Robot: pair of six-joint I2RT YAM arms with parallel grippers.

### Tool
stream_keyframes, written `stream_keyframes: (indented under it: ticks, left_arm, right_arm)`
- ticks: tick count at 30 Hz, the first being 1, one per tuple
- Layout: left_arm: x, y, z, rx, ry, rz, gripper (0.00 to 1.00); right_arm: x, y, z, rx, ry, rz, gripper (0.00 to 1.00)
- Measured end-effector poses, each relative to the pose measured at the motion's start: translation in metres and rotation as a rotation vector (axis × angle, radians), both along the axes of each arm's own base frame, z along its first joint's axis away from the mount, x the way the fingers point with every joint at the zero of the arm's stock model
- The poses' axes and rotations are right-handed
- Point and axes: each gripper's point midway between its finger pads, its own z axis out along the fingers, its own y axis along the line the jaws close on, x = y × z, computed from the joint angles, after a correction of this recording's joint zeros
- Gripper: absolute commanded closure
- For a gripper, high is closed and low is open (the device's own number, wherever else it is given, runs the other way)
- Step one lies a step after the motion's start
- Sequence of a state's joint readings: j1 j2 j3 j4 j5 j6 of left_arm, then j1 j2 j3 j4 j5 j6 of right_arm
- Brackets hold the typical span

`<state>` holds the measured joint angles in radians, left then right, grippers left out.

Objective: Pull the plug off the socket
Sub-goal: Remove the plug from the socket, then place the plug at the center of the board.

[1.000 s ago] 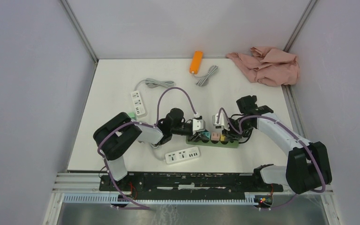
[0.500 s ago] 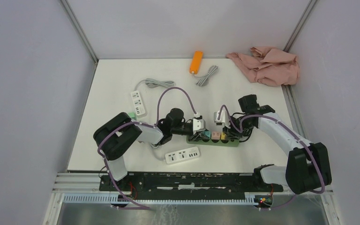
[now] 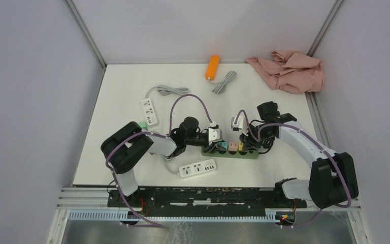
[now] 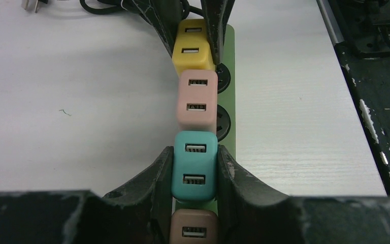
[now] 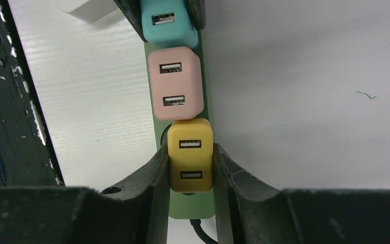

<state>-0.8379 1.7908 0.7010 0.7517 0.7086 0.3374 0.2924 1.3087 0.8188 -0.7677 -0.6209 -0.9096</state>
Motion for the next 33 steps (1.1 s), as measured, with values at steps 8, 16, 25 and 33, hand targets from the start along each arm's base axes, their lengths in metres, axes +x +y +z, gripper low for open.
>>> stream_keyframes:
  ticks: [8,16,25,33]
  left_arm:
    - [0.005,0.000,-0.003,0.010,-0.008,0.029,0.97]
    - [0.006,0.000,-0.003,0.008,-0.009,0.031,0.93]
    - [0.010,0.007,-0.005,-0.007,0.012,0.090,0.20]
    - [0.023,0.031,0.038,-0.096,0.140,0.238,0.18]
  right_arm:
    - [-0.009,0.002,0.018,0.144,-0.017,0.071,1.00]
    - [-0.025,0.033,0.027,0.149,0.020,0.199,1.00]
    - [-0.015,0.010,0.057,0.197,0.001,0.084,1.00]
    - [-0.005,0.030,0.081,0.316,0.160,-0.046,0.99]
